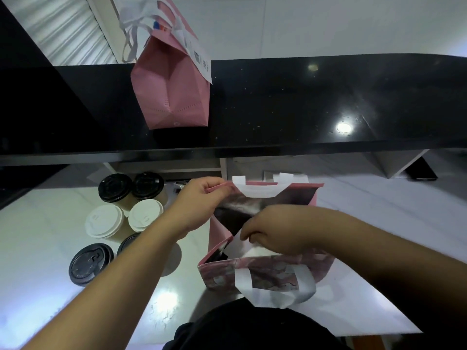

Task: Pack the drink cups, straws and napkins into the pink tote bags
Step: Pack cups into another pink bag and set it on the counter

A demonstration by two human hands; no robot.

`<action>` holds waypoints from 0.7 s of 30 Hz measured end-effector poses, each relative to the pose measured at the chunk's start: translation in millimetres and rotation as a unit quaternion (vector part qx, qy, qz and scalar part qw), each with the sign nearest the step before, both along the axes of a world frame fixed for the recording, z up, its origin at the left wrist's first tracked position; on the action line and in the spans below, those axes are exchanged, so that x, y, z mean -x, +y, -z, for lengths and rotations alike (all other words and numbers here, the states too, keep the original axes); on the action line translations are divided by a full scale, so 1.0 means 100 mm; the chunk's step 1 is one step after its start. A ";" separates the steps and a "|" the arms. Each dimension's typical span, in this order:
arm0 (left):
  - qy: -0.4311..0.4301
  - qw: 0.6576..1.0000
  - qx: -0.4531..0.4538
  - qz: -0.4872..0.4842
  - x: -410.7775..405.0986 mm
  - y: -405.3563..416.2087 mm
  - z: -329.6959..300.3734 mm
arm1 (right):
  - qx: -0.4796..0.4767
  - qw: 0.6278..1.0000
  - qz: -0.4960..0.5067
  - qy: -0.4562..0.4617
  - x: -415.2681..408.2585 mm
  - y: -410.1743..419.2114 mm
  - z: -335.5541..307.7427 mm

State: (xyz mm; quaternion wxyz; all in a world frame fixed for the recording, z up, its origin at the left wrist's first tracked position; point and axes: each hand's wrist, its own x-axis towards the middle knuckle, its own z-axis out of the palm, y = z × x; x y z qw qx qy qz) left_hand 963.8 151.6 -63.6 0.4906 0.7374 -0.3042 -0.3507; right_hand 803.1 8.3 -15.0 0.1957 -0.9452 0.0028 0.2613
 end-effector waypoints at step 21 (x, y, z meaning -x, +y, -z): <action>-0.010 0.995 -0.024 0.098 0.29 0.96 -0.13 | -0.181 0.912 0.301 -0.211 1.47 -0.31 0.55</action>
